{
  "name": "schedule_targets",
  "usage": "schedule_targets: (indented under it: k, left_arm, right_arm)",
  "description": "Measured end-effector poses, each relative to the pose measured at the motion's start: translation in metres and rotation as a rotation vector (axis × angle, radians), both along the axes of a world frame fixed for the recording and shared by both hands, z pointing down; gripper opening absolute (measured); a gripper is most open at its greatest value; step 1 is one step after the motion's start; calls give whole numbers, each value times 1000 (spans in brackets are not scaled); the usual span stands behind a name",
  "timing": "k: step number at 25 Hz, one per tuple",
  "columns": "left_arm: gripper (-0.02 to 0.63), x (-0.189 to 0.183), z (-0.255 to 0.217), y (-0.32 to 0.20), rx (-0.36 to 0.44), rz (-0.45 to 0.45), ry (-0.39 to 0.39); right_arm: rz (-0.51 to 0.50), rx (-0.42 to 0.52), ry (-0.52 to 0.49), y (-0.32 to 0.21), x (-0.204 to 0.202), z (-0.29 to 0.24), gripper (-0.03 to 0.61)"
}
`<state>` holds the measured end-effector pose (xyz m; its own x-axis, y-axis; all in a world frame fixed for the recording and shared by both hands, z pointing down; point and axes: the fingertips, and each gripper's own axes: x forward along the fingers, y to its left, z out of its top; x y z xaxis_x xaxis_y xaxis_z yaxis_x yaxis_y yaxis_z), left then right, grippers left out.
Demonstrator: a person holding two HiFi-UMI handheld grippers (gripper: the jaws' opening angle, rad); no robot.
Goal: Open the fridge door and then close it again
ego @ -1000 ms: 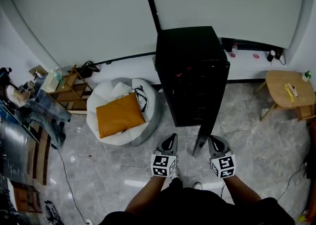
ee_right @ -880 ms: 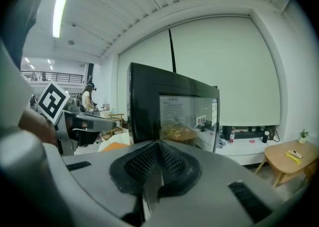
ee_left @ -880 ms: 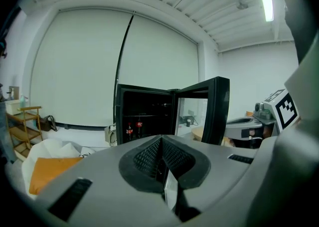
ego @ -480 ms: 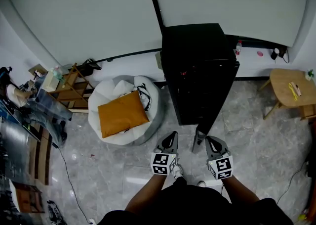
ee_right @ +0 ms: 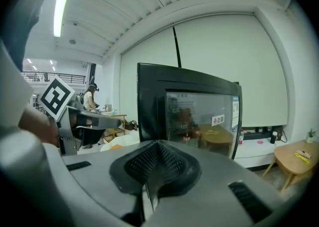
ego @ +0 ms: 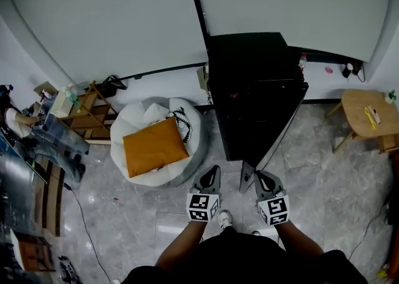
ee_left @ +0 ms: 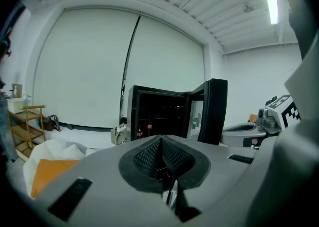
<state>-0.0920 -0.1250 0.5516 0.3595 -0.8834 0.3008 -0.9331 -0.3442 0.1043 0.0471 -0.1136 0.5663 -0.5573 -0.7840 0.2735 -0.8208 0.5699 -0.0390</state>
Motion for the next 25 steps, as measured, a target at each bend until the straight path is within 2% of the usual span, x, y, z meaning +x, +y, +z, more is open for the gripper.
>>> schedule_targets:
  k: [11,25]
  left_arm:
    - [21,-27,3,-17,-1,-13,-13]
    - [21,-57,0,-44,26,-3,-8]
  right_arm:
    - [-26,30,0,-30,-51,-10,18]
    - [-12,77,-6,-77,-83,-24,18]
